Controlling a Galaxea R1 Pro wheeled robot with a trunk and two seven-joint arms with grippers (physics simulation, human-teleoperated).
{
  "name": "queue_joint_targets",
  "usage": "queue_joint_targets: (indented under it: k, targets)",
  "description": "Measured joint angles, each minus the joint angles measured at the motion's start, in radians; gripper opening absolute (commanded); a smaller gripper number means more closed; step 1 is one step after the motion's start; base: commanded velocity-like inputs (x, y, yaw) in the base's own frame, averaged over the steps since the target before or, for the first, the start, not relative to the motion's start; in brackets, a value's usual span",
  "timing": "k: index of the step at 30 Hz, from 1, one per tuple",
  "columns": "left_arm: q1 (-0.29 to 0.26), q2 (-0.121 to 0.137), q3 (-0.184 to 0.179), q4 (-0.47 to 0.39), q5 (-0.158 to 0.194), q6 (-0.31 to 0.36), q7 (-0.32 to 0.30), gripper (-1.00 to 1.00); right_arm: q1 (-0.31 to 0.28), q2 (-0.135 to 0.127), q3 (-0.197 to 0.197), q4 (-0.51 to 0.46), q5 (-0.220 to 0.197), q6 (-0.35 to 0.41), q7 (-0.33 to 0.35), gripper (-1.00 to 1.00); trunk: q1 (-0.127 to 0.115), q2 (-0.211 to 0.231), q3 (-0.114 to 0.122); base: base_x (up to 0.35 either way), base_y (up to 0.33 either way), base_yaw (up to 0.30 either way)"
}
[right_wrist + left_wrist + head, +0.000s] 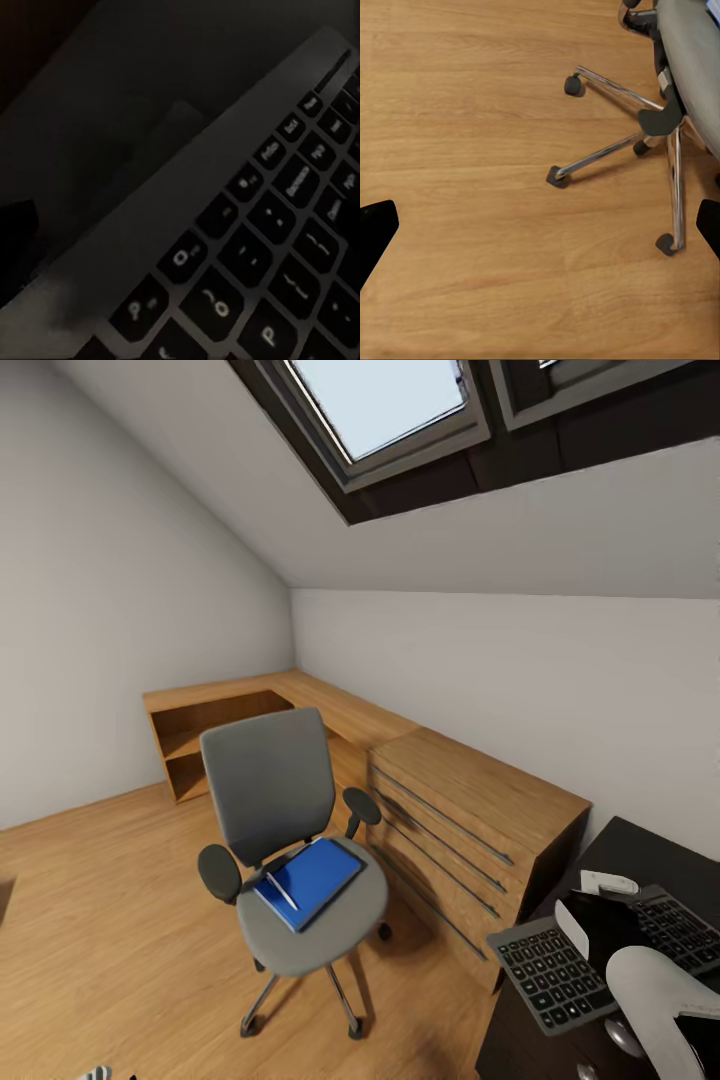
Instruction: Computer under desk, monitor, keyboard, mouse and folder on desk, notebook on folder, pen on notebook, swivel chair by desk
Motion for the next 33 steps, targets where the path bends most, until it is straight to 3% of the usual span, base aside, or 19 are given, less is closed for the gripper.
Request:
queue_joint_targets:
  k: [22, 33]
  targets:
    - [0.000, -0.001, 0.000, 0.006, 0.000, 0.000, -0.001, 1.00, 0.001, 0.000, 0.000, 0.000, 0.002, 0.000, 0.000, 1.00, 0.000, 0.000, 0.000, -0.146, 0.000, 0.000]
    - [0.000, -0.001, 0.000, 0.006, 0.000, 0.000, 0.000, 1.00, 0.000, 0.000, 0.000, 0.000, 0.002, 0.000, 0.000, 1.00, 0.000, 0.000, 0.000, -0.019, -0.004, 0.000]
